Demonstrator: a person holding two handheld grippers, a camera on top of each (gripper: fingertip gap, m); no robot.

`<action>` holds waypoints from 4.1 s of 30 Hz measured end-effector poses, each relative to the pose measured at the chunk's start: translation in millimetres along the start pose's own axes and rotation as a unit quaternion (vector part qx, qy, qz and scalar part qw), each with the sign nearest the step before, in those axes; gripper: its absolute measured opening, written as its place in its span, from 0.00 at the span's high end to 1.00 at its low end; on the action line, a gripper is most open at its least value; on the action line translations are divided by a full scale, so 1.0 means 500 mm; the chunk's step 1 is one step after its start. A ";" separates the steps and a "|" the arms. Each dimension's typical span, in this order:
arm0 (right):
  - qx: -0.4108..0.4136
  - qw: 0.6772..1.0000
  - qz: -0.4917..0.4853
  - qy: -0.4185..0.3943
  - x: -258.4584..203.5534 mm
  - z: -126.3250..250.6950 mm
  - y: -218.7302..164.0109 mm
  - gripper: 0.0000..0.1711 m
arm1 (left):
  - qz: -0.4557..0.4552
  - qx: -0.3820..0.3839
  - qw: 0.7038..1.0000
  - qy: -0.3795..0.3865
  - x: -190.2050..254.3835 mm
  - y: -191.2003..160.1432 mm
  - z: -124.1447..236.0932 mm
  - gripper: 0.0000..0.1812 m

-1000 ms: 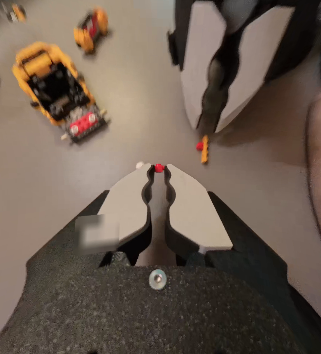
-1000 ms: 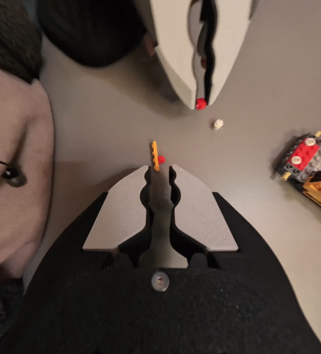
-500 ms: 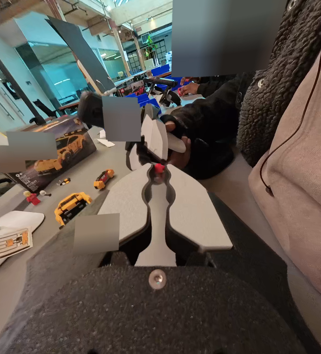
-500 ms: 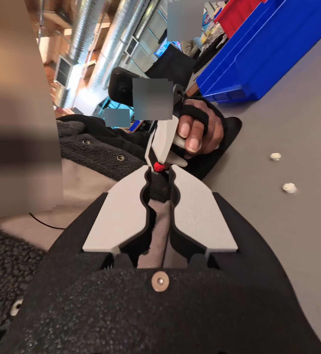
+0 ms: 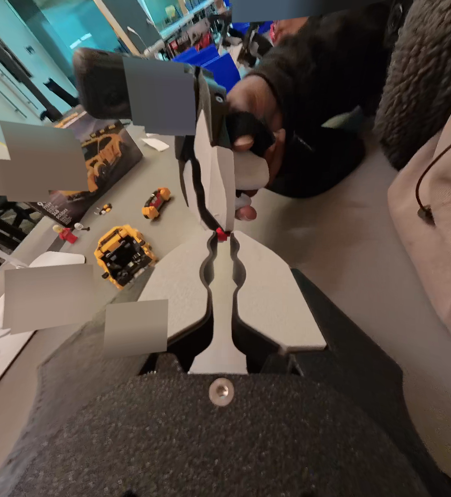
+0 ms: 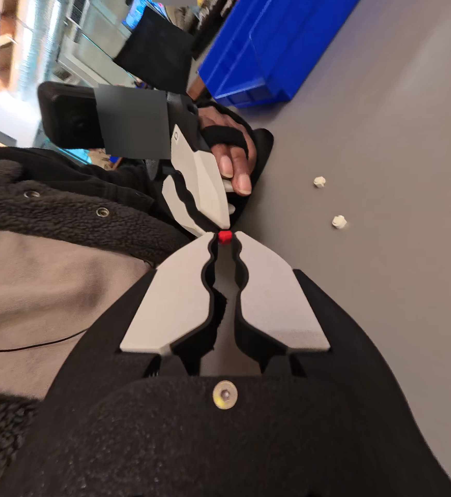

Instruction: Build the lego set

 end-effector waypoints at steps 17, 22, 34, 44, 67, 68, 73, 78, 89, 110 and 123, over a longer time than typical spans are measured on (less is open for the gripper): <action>-0.075 0.994 0.055 -0.056 0.050 -0.004 -0.050 0.93 | 0.071 -0.121 0.988 -0.065 0.028 -0.097 -0.021 1.00; -0.141 0.969 0.152 -0.135 0.079 -0.009 -0.072 0.93 | 0.089 -0.155 0.981 -0.074 0.035 -0.121 -0.026 1.00; -0.212 0.929 0.244 -0.179 0.092 -0.032 -0.077 0.95 | 0.099 -0.188 0.971 -0.112 0.060 -0.136 -0.027 0.98; -0.224 0.911 0.301 -0.170 0.068 -0.009 -0.115 0.92 | 0.116 -0.201 0.962 -0.144 0.059 -0.141 -0.013 0.95; -0.258 0.887 0.332 -0.192 0.069 -0.030 -0.125 0.97 | 0.109 -0.209 0.953 -0.190 0.062 -0.132 -0.019 0.87; -0.259 0.887 0.332 -0.191 0.069 -0.031 -0.125 0.97 | 0.107 -0.212 0.952 -0.195 0.066 -0.133 -0.022 0.87; -0.262 0.885 0.336 -0.188 0.068 -0.036 -0.124 0.97 | 0.104 -0.216 0.953 -0.187 0.070 -0.131 -0.030 0.89; -0.266 0.885 0.336 -0.185 0.070 -0.037 -0.123 0.97 | 0.098 -0.217 0.954 -0.184 0.074 -0.129 -0.036 0.90; -0.262 0.888 0.327 -0.187 0.071 -0.034 -0.124 0.97 | 0.100 -0.229 0.953 -0.171 0.074 -0.127 -0.041 0.92; -0.234 0.907 0.268 -0.223 0.074 -0.042 -0.125 0.97 | 0.141 -0.248 0.955 -0.083 0.082 -0.125 -0.043 0.92; -0.230 0.909 0.264 -0.226 0.071 -0.037 -0.134 0.97 | 0.136 -0.247 0.956 -0.087 0.092 -0.121 -0.046 0.92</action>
Point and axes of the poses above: each gripper's, where its closed fingertips meet, z back along the fingers, y out of its top, x = y × z across the jaws, the point moved 2 cm from there along z, back along the fingers
